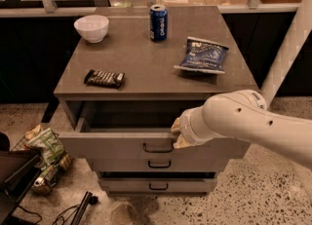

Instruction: Close top drawer

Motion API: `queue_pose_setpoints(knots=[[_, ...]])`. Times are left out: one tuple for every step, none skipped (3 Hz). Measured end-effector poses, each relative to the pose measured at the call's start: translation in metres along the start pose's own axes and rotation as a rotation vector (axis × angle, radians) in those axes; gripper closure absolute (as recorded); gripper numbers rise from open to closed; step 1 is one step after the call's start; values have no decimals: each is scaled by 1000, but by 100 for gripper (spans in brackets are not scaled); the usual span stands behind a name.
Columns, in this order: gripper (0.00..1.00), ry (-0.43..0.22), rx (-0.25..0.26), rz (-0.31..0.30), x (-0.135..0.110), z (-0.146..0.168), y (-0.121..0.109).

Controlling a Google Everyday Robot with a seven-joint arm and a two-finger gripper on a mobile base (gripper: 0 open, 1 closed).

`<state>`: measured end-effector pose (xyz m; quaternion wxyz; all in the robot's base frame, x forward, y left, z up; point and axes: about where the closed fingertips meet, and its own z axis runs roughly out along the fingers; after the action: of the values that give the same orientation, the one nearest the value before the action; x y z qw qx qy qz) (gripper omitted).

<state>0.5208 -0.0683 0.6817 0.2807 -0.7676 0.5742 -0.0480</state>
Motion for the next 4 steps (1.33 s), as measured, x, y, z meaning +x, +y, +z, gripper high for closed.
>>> queue_pose_setpoints(knots=[[100, -2, 10, -6, 2, 4, -5], [100, -6, 17, -10, 5, 6, -14], [100, -6, 17, -10, 5, 6, -14], [100, 21, 25, -29, 3, -3, -24]])
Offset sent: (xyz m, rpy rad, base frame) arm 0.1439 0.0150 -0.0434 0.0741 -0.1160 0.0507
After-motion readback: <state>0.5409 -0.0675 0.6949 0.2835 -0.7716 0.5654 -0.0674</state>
